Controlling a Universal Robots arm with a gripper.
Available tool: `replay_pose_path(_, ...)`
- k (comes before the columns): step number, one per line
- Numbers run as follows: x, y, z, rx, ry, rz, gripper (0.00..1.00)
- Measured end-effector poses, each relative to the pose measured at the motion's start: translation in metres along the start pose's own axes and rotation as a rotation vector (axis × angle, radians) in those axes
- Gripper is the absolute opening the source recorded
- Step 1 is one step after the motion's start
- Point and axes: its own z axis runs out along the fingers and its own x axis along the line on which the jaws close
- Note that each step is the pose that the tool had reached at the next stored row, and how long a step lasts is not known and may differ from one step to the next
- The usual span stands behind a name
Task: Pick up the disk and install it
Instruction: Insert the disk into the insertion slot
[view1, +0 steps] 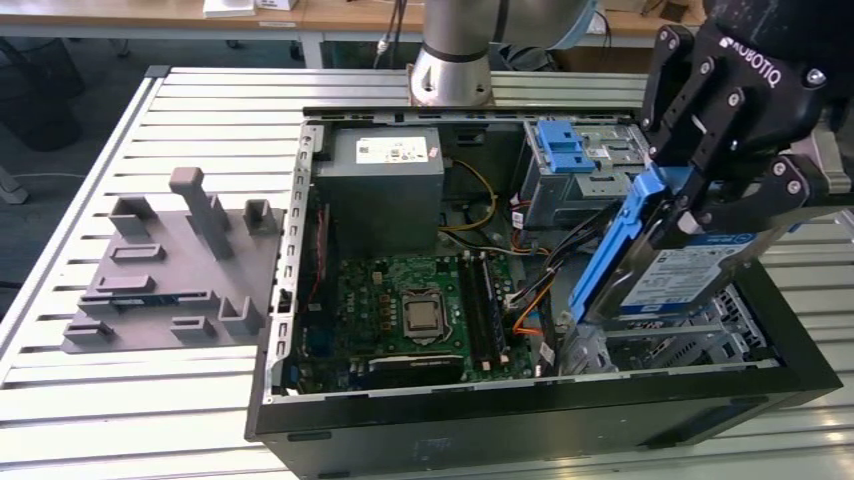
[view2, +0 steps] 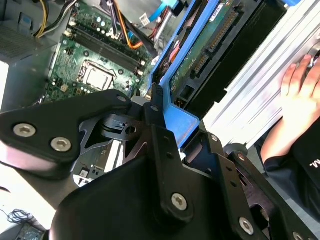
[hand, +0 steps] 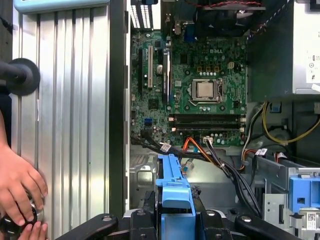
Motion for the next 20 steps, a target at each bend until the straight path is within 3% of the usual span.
replay_pose_path(10, -0.0008, -0.016, 0.0035, -0.0001, 0.0, 0.0, 0.36)
replay_pose_path(20, -0.003, -0.0237, 0.0081, -0.0001, 0.0, 0.0, 0.36)
